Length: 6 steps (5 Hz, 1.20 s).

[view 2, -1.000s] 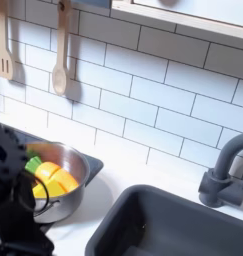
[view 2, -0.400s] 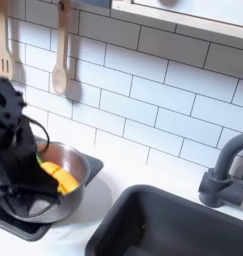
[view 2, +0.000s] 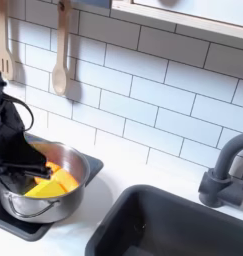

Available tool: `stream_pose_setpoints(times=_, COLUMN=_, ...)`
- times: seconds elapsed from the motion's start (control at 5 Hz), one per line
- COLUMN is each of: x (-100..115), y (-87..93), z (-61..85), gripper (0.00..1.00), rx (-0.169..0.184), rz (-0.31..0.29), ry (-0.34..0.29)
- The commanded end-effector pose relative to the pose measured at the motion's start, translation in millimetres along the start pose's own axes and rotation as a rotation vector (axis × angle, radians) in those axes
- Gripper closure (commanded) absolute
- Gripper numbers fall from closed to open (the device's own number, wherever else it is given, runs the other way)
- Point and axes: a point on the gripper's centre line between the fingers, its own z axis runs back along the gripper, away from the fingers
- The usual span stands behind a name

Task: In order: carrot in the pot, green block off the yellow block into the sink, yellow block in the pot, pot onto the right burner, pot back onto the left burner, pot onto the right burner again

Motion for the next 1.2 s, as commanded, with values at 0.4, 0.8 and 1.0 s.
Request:
stream_pose_setpoints(times=0.4, x=55, y=14.3, z=37.7, gripper=1.00, rx=-0.006, rz=0.065, ry=-0.217)
stream_pose_setpoints(times=0.8, x=85, y=24.9, z=58.3, gripper=1.00, rx=-0.004, rz=0.115, ry=-0.341)
stream_pose_setpoints(times=1.0, x=98, y=35.9, z=62.6, gripper=1.00, rx=0.004, rz=0.152, ry=-0.376)
